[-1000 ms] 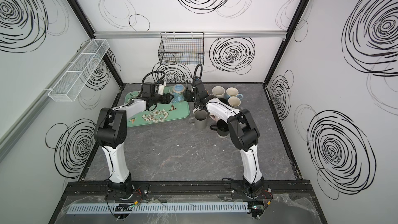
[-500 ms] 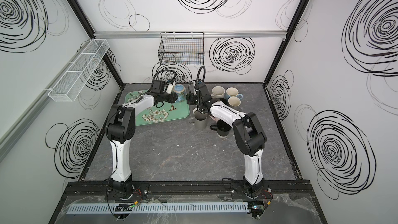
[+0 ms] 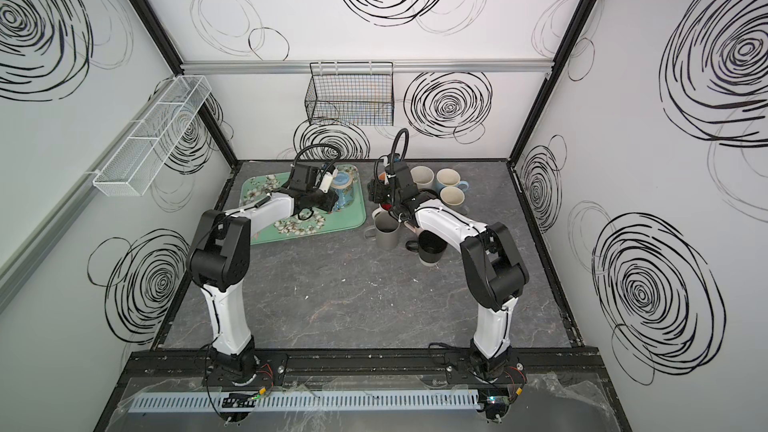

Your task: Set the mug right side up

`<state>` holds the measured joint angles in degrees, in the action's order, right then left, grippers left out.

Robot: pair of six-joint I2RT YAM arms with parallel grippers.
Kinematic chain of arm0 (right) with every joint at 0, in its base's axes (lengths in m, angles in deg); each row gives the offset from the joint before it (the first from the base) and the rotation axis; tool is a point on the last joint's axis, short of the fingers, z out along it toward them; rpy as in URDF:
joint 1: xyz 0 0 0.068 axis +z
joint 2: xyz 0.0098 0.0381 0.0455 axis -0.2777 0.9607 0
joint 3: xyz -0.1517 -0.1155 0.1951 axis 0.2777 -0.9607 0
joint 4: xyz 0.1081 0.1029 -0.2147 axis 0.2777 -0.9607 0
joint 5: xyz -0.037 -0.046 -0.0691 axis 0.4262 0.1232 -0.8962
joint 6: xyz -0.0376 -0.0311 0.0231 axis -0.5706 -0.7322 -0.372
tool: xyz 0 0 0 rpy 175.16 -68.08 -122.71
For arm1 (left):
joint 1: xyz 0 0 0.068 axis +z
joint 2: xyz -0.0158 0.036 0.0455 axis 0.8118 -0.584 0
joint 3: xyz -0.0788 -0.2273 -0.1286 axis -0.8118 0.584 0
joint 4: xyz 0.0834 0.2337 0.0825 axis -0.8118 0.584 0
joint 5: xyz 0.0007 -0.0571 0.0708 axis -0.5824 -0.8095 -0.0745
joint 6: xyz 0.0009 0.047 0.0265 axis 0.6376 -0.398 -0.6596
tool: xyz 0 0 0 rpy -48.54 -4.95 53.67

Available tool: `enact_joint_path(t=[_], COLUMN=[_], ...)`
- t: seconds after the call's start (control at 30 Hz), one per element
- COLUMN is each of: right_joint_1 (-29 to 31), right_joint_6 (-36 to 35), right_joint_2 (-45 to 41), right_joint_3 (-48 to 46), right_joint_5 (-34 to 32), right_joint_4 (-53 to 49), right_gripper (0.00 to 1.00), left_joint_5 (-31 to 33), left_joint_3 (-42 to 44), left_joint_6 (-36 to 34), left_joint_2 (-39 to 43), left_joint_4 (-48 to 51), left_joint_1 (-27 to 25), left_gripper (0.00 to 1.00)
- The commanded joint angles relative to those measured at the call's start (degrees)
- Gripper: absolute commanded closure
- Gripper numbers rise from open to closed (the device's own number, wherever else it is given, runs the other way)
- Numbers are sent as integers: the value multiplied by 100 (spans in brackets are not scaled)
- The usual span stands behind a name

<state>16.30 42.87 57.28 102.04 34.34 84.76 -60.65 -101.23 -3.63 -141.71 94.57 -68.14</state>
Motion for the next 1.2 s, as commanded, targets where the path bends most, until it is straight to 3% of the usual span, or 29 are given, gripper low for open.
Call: enact_joint_path(t=[0.0, 0.3, 0.47, 0.73, 1.0, 1.17], right_joint_1=[-2, -19, -1, 122, 349, 413], right_joint_6=[139, 557, 884, 1451, 1635, 2108], right_joint_2=[-478, -1295, -1608, -1921, -1946, -1716], right_joint_3=[-153, -1024, -1360, -1706, -1687, -1572], right_joint_5=[45, 567, 979, 1553, 2131, 2550], right_joint_4=[270, 869, 1250, 2188, 3122, 3847], right_gripper=[35, 35, 35, 34, 32, 31], left_joint_5=[-344, -1200, -1460, -1673, -1645, -1688], left_joint_3=[511, 2295, 3170, 3527, 3435, 3286], left_joint_6=[585, 2396, 3856, 6003, 7099, 7167], left_joint_2=[869, 2187, 2664, 2698, 2472, 2422], left_joint_4=[-1145, -3545, -5739, -8882, -10225, -10187], left_joint_1=[123, 413, 628, 765, 491, 136], left_gripper=[100, 100, 100, 100, 100, 100])
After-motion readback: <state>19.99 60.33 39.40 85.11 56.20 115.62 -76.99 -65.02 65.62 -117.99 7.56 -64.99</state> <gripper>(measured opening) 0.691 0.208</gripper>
